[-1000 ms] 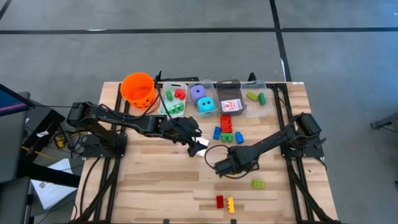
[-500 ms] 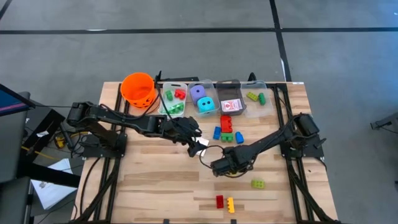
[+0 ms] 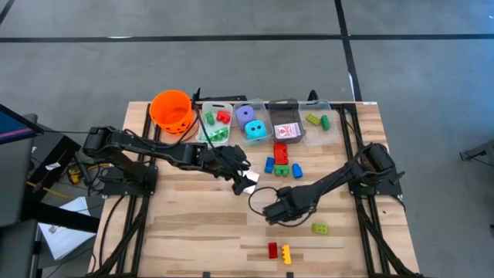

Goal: Pick & Place Toys
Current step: Put the 1 stud yellow game piece into the white bin

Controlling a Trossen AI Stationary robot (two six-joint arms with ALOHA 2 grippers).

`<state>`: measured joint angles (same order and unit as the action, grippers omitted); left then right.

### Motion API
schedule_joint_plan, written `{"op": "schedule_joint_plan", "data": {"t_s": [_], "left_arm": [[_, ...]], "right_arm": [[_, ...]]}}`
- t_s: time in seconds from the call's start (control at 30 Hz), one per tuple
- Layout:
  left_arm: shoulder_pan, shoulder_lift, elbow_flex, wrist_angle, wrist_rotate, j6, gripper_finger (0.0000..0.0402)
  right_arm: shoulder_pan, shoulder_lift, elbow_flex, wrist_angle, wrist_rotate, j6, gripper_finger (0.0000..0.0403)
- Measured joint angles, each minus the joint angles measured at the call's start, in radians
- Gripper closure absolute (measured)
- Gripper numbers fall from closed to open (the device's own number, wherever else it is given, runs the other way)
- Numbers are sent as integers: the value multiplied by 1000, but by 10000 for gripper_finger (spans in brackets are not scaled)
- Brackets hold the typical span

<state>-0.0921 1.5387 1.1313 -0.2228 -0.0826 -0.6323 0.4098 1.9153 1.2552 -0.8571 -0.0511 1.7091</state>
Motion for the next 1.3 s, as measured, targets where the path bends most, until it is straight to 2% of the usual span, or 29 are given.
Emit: {"op": "schedule_joint_plan", "data": {"t_s": [0.13, 0.33, 0.53, 0.67, 0.9, 1.0, 1.13, 1.3], "left_arm": [[0, 0, 0, -1, 0, 0, 42], [0, 0, 0, 1, -1, 0, 42], [0, 0, 0, 2, -5, 0, 42], [0, 0, 0, 3, -5, 0, 42], [0, 0, 0, 6, -4, 0, 42], [0, 0, 0, 12, -4, -1, 42], [0, 0, 0, 18, -4, -4, 42], [0, 0, 0, 22, 0, -4, 42]], "right_arm": [[17, -39, 1, -6, 55, -34, 369], [59, -113, 0, -16, 144, -189, 343], [83, -197, 0, -116, 241, -331, 319], [72, -216, 0, -193, 277, -351, 272], [23, -178, -1, -206, 260, -315, 137], [-6, -158, -1, -202, 258, -275, 91], [-44, -117, -2, -195, 226, -269, 54], [-79, -61, -1, -184, 177, -277, 42]]}}
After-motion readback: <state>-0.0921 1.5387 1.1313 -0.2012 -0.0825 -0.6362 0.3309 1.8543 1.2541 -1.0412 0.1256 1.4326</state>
